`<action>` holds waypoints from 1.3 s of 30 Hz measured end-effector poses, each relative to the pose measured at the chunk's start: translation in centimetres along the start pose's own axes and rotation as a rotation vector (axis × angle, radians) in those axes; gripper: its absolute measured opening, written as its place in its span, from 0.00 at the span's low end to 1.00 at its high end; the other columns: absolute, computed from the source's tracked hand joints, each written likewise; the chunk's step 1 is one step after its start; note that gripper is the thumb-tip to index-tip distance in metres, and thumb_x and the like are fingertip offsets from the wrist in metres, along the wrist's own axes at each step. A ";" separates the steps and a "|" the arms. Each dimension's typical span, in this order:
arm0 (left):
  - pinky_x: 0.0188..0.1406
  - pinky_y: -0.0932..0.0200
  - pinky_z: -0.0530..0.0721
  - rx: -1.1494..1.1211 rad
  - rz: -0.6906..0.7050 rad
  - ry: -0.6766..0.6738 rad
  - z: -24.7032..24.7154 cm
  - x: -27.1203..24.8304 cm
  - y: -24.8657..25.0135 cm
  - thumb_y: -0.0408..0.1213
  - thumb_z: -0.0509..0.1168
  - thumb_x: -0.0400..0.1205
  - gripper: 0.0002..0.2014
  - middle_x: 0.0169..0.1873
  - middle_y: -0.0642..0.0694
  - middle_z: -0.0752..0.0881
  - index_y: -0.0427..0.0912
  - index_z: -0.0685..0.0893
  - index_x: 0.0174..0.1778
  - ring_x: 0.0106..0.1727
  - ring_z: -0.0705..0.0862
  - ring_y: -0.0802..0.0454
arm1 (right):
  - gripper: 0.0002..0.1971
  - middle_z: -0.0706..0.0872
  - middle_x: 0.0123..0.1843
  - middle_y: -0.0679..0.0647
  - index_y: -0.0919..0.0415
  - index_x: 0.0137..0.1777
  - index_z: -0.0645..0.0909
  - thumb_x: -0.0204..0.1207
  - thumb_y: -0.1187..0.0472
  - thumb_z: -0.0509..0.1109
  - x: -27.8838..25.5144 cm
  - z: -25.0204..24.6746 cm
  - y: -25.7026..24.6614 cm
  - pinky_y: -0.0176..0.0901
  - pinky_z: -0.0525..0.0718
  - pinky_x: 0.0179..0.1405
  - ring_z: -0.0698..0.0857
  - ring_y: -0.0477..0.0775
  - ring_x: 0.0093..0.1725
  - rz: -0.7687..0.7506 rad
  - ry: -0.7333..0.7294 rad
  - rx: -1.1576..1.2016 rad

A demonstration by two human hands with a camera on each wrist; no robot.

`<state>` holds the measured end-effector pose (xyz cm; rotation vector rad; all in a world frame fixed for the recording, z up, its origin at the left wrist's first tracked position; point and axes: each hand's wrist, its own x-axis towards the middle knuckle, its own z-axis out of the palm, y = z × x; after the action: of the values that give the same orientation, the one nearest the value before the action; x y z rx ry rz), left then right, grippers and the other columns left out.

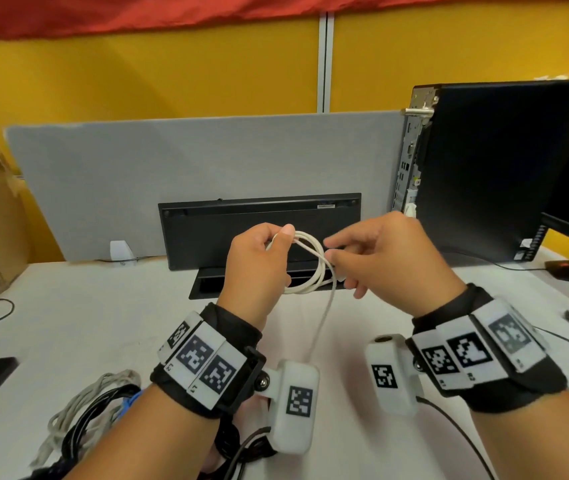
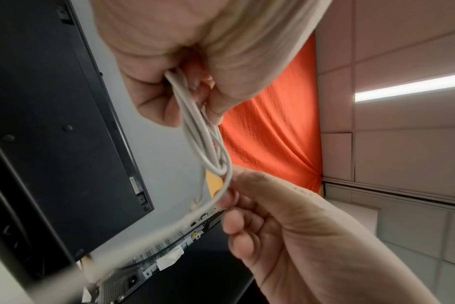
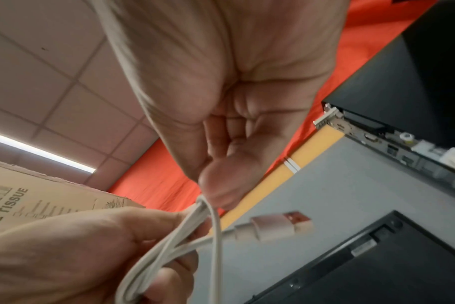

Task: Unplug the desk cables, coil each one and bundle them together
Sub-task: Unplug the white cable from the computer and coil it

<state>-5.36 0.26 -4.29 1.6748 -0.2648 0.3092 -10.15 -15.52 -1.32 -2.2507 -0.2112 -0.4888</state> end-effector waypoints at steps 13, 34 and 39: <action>0.28 0.61 0.82 0.137 0.068 -0.055 0.0 -0.2 0.3 0.43 0.63 0.85 0.13 0.28 0.51 0.79 0.46 0.89 0.39 0.26 0.76 0.58 | 0.05 0.86 0.32 0.45 0.56 0.43 0.92 0.77 0.61 0.74 0.3 -1.4 0.4 0.35 0.79 0.38 0.83 0.41 0.31 -0.232 0.113 -0.300; 0.24 0.62 0.75 -0.080 0.017 -0.148 -0.1 0.0 0.4 0.40 0.56 0.88 0.13 0.24 0.52 0.72 0.45 0.82 0.41 0.23 0.71 0.58 | 0.16 0.92 0.43 0.62 0.62 0.61 0.86 0.73 0.69 0.75 -0.2 1.2 -0.2 0.45 0.89 0.52 0.91 0.60 0.46 0.087 -0.011 0.592; 0.30 0.55 0.77 -0.122 -0.012 -0.190 0.3 -0.3 0.5 0.39 0.55 0.89 0.14 0.22 0.53 0.72 0.42 0.83 0.43 0.21 0.70 0.59 | 0.23 0.91 0.35 0.56 0.57 0.68 0.78 0.75 0.72 0.72 -0.2 0.9 -0.5 0.34 0.83 0.41 0.89 0.48 0.36 0.119 -0.015 0.688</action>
<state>-5.85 -0.09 -3.95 1.5857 -0.4077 0.1221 -10.24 -14.51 -1.58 -1.5825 -0.2122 -0.2769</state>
